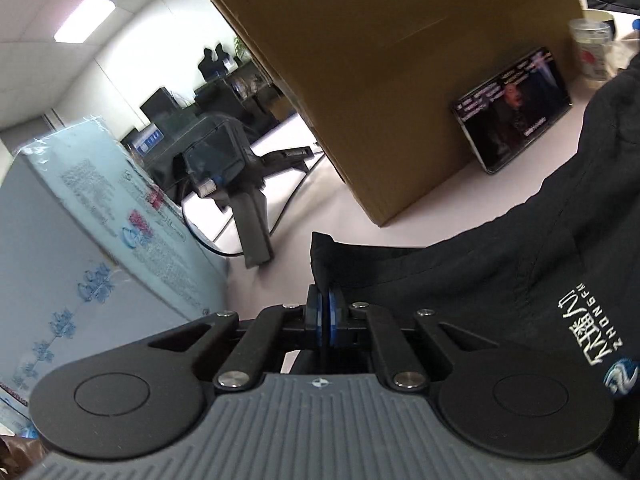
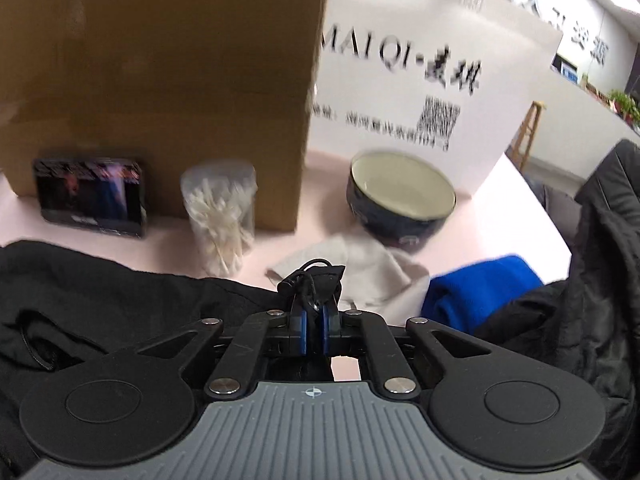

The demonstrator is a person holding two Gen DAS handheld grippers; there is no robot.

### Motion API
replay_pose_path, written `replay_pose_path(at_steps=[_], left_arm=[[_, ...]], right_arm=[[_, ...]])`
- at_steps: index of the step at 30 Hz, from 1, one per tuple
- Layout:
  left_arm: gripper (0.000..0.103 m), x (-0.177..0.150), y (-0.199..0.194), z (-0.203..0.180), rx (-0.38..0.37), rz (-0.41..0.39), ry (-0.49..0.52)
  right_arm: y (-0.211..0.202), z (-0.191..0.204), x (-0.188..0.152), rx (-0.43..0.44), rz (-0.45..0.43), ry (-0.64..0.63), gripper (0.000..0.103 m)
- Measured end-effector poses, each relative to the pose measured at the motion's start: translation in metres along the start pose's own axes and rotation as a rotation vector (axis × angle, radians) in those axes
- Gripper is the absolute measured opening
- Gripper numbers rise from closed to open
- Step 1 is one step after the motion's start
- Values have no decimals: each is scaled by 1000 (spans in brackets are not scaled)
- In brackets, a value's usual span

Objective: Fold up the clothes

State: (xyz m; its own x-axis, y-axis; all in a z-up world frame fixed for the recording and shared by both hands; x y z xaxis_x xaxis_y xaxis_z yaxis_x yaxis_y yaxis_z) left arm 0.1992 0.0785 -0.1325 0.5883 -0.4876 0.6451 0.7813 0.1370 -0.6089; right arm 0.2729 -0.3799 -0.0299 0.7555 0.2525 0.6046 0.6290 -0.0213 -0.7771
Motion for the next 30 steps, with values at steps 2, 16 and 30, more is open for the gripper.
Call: replay_pose_path(at_steps=[2, 16, 30], left_arm=[[18, 3, 2, 3, -19, 19, -18], [73, -49, -122, 94, 56, -37, -394], [73, -160, -216, 22, -109, 183, -469]], right_arm=[[0, 2, -4, -24, 12, 10, 31], [-108, -6, -24, 53, -243, 202, 65], [-184, 55, -108, 121, -191, 278, 70]])
Point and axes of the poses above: each gripper's, at about its wrist camera, not at the fingertips, and y roughly the way its jaws point, z to its left, x to its top, the point moved 1 cm from there along y, roughly the way its jaws point, and after that the axes turned 2 degrees about -y, right-handed, at the moved point
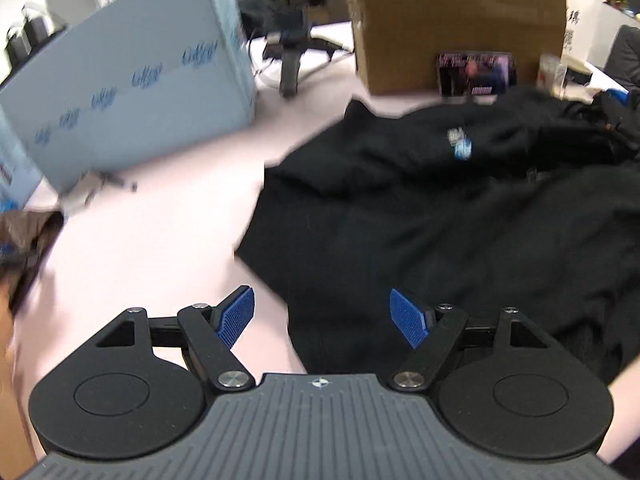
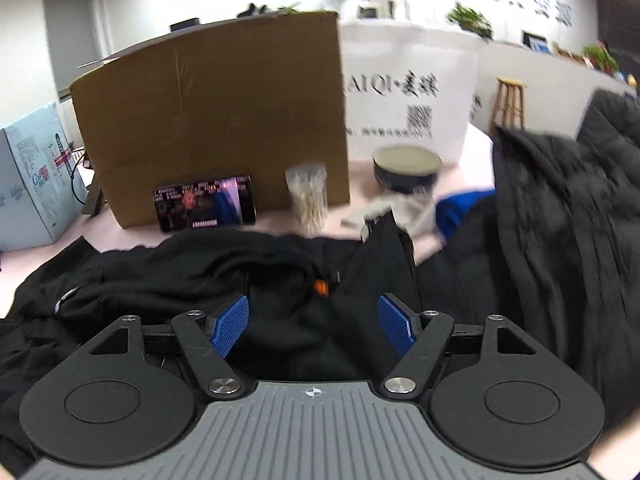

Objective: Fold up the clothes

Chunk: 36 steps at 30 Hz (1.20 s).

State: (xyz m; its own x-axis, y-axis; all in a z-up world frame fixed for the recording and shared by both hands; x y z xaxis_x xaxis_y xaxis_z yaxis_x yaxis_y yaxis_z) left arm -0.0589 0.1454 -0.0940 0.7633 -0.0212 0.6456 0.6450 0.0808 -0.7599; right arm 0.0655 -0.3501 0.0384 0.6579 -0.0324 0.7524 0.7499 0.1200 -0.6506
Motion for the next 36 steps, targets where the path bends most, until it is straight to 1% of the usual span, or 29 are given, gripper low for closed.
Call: replay_pose_path(at_steps=[1, 3, 4, 5, 7, 11, 13, 14, 15, 16, 18, 19, 20, 22, 27, 30, 33, 35, 36], left_arm=[[73, -5, 0, 3, -19, 7, -53], [73, -7, 0, 4, -32, 11, -76], [73, -7, 1, 3, -29, 13, -70], [73, -7, 2, 1, -23, 16, -43], [73, -5, 4, -1, -29, 17, -25], [73, -1, 13, -5, -75, 31, -15], [73, 0, 18, -11, -91, 46, 24], [73, 0, 20, -15, -86, 48, 67], [73, -1, 21, -20, -76, 44, 120], [73, -2, 21, -24, -74, 43, 154], [73, -2, 23, -31, -75, 41, 218], [73, -3, 23, -32, -77, 44, 223], [73, -3, 25, -31, -86, 62, 214], [73, -4, 28, -30, -94, 84, 204], [73, -7, 33, -33, -97, 107, 228], [73, -8, 36, -34, -100, 114, 227], [73, -8, 38, -34, -109, 123, 217], [73, -6, 37, -32, -127, 127, 186], [73, -3, 36, -27, -162, 132, 129]], right_arm=[[-6, -2, -7, -4, 7, 28, 70], [-20, -5, -21, -18, 20, 71, 70], [-28, -5, -29, -33, 26, 84, 70], [-35, -5, -36, -40, 31, 94, 70], [-50, -4, -50, -48, 43, 113, 70], [-73, -4, -81, -62, 64, 216, 70], [-84, -4, -98, -74, 72, 270, 70], [-90, -3, -105, -79, 77, 292, 70], [-96, 0, -113, -92, 85, 288, 70], [-103, 4, -121, -108, 95, 270, 70], [-110, 7, -133, -114, 123, 268, 70], [-113, 7, -138, -115, 138, 270, 70], [-116, 7, -142, -113, 144, 280, 70], [-122, 4, -155, -86, 154, 372, 70], [-122, 1, -172, 18, 209, 510, 70], [-121, -4, -178, 72, 190, 611, 70], [-114, -6, -178, 67, 200, 637, 72], [-111, -7, -178, 63, 193, 656, 75], [-110, -7, -177, 61, 185, 671, 76]])
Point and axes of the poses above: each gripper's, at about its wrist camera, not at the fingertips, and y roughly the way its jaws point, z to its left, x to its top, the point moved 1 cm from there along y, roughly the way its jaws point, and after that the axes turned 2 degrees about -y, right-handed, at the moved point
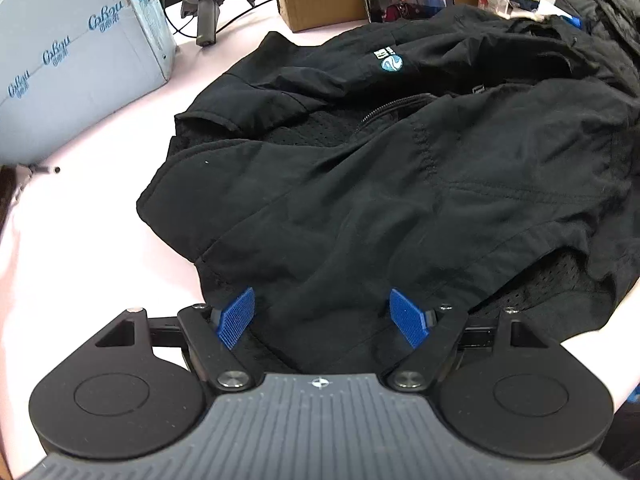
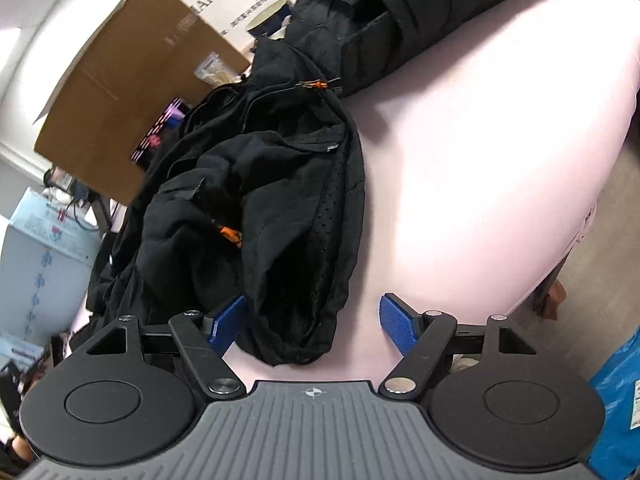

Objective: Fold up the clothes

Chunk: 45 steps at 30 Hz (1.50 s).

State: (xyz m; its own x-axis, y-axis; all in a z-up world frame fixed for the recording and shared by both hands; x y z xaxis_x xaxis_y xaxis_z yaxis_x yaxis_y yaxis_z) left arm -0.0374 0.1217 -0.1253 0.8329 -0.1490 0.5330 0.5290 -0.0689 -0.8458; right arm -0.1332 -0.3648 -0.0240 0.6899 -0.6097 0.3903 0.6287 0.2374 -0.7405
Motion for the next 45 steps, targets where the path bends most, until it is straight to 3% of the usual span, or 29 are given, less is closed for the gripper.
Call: replay_pose_path(at_steps=[1, 4, 7, 8, 9, 11, 12, 13, 14, 20, 24, 26, 28, 31, 32, 34, 35, 36, 40, 45], left_arm=[[73, 1, -1, 2, -15, -1, -23], [74, 3, -2, 24, -93, 11, -248], [73, 1, 5, 23, -71, 42, -258], [71, 0, 8, 18, -57, 48, -225], [69, -2, 10, 14, -43, 49, -203], [45, -3, 10, 5, -11, 20, -153], [38, -3, 10, 2, -12, 10, -138], [20, -3, 9, 3, -18, 1, -139], [10, -1, 8, 3, -25, -8, -141], [3, 10, -19, 20, -58, -75, -178], [3, 22, -60, 34, -91, -94, -182], [0, 21, -70, 38, -74, -73, -171], [0, 10, -65, 41, -12, 4, -168], [0, -9, -49, 42, 48, 125, -163], [0, -16, -43, 37, 88, 149, -139], [1, -21, -37, 27, 141, 155, -96], [1, -18, -39, 21, 141, 129, -86], [1, -12, -45, 16, 121, 82, -72], [12, 10, -53, 1, 97, -30, -10], [34, 23, -42, -28, 48, -53, 83]], right_arm=[[1, 0, 1, 1, -8, 16, 77], [6, 6, 2, -7, -12, -5, 81], [15, 17, 1, -60, -14, -85, 75], [18, 20, 0, -77, -22, -114, 58], [20, 26, -1, -95, -31, -163, 31], [23, 33, 0, -117, -30, -246, 9], [21, 35, 4, -126, -40, -277, 7], [17, 37, 8, -134, -56, -304, 6], [13, 39, 12, -142, -71, -332, 6], [-48, 57, 76, -187, -269, -553, 5], [-66, 57, 99, -156, -244, -616, 5], [-65, 48, 102, -156, -190, -618, 5], [-54, 41, 97, -204, -116, -655, 5], [-22, 21, 80, -274, 79, -704, 6], [-14, 15, 74, -290, 123, -711, 8], [-3, 0, 65, -310, 183, -676, 22], [-3, -5, 63, -322, 186, -656, 37], [-6, -7, 64, -329, 175, -648, 45], [-27, -3, 82, -342, 86, -649, 46], [-34, 22, 103, -273, -57, -682, 47]])
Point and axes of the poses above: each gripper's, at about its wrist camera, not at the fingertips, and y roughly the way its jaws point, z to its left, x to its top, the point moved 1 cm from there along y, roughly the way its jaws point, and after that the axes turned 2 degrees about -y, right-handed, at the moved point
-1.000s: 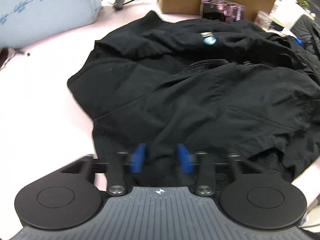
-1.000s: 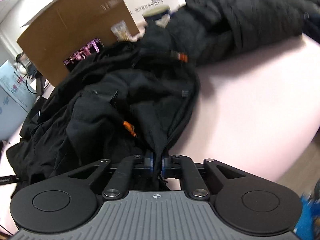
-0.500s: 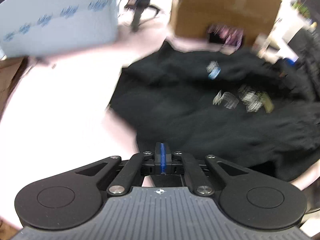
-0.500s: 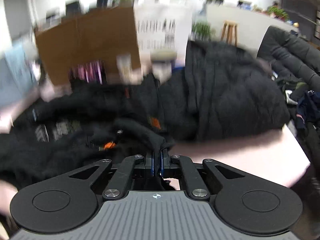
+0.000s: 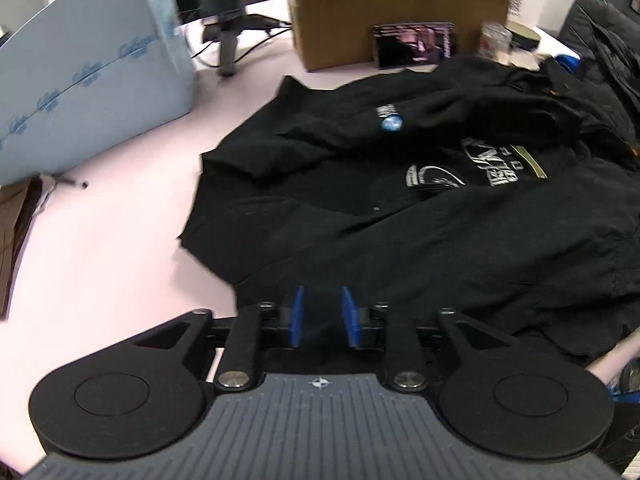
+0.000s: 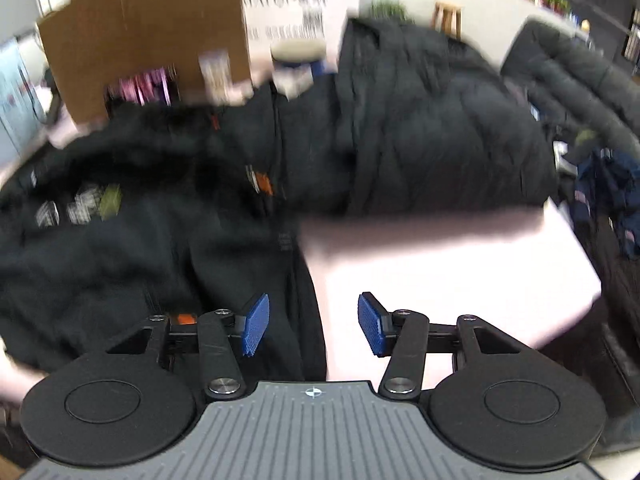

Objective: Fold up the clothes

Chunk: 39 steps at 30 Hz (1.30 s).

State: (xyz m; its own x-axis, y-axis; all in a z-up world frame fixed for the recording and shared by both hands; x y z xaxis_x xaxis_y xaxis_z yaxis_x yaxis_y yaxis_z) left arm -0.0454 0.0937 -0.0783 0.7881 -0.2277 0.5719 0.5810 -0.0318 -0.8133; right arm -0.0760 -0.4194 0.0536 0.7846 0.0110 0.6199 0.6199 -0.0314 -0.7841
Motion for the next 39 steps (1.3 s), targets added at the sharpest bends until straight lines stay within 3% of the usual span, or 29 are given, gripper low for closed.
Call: replay_pose_path(at_steps=[2, 5, 10, 11, 13, 14, 15, 16, 17, 19, 22, 24, 25, 26, 27, 28, 32, 34, 37, 39], left_arm=[[49, 1, 1, -9, -11, -17, 57], [51, 14, 4, -20, -24, -104, 180], [51, 46, 21, -16, -57, -175, 211], [51, 53, 32, -11, -6, -175, 262], [51, 57, 48, 1, 89, -129, 313], [54, 57, 55, 10, 85, -95, 310], [57, 57, 63, 18, 74, -61, 302], [69, 57, 66, 21, 64, -46, 294], [75, 59, 78, 34, 42, -1, 250], [76, 62, 86, 43, 29, 33, 213], [80, 71, 98, 49, -100, 92, 215], [77, 73, 105, 48, -143, 133, 253], [66, 72, 107, 48, -155, 148, 271], [46, 70, 108, 47, -178, 168, 298], [33, 69, 108, 47, -184, 177, 312], [11, 66, 107, 47, -183, 178, 317], [8, 50, 88, 50, -122, 93, 344], [8, 47, 75, 61, -83, 29, 295], [8, 49, 54, 85, -25, -87, 126], [8, 47, 55, 90, 22, -124, 86]], right_arm=[[9, 8, 8, 24, -18, -34, 47], [36, 25, 26, 83, -28, -90, 47], [72, 54, 54, 140, -58, -137, 45], [74, 59, 57, 150, -61, -144, 45], [81, 71, 65, 171, -63, -183, 45], [84, 74, 67, 178, -58, -195, 45], [87, 76, 69, 184, -52, -199, 45], [93, 78, 71, 192, -40, -199, 45], [98, 80, 72, 197, -30, -198, 45], [106, 84, 72, 205, -13, -200, 45], [115, 89, 71, 212, 16, -214, 45], [120, 92, 71, 209, 31, -217, 45], [122, 93, 71, 208, 35, -218, 45], [122, 93, 71, 208, 39, -219, 45], [124, 95, 71, 205, 46, -221, 45], [125, 97, 70, 202, 53, -223, 45], [122, 101, 69, 183, 47, -212, 45], [118, 101, 70, 172, 32, -191, 45], [111, 98, 72, 130, -1, -171, 45], [106, 95, 72, 102, -25, -153, 45]])
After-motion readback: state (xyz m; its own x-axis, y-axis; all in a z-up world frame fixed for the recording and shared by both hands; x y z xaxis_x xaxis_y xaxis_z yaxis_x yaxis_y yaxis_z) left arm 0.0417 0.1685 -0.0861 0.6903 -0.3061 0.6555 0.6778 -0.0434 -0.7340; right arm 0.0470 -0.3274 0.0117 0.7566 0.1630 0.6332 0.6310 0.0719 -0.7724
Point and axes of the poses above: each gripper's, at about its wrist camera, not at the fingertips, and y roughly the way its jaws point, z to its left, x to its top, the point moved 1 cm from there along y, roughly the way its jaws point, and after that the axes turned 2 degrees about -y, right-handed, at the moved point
